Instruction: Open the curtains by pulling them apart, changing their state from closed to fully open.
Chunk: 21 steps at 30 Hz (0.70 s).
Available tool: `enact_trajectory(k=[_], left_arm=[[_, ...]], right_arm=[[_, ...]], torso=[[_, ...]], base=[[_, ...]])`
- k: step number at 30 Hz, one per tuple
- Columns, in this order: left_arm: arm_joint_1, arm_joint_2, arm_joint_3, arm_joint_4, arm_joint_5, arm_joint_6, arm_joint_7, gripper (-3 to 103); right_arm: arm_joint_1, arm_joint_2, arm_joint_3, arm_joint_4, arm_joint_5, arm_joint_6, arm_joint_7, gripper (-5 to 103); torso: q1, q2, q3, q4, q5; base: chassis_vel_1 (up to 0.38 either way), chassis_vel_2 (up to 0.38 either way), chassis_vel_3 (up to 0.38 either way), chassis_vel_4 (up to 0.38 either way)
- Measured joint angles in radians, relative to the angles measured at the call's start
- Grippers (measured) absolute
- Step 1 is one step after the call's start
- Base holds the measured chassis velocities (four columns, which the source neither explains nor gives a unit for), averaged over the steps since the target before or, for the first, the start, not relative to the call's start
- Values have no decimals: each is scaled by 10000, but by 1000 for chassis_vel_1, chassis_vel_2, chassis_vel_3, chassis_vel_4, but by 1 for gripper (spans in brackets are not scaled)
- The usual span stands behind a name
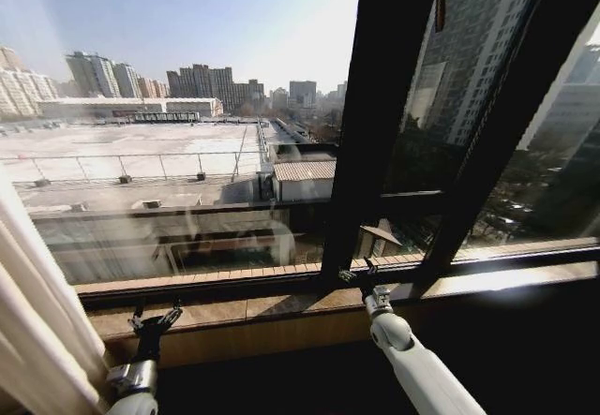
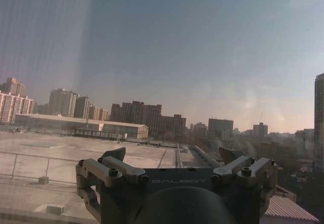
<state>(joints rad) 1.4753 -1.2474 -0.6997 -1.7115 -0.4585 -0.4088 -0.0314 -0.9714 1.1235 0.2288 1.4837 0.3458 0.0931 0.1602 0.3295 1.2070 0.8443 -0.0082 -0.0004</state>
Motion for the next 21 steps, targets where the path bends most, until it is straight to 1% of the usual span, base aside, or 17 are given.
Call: enact_trajectory(k=[4,7,10,21], left_arm=[[0,0,0,0,0,0,0,100],[0,0,0,1,0,0,0,100],[0,0,0,0,0,0,0,100],[-1,1,0,1,0,0,0,100]], right_arm=[[0,0,0,0,0,0,0,100],[0,0,0,0,0,0,0,100],[0,0,0,-1,0,0,0,100],[0,0,1,0,0,0,0,100]], torso=[[0,1,0,0,5],[0,0,-1,0,-1],[0,0,-1,-1,4],[1,0,0,-1,2]], base=[[-359,-348,357,346],[-367,-371,361,358],[-370,-361,355,360],[-362,-361,343,351]])
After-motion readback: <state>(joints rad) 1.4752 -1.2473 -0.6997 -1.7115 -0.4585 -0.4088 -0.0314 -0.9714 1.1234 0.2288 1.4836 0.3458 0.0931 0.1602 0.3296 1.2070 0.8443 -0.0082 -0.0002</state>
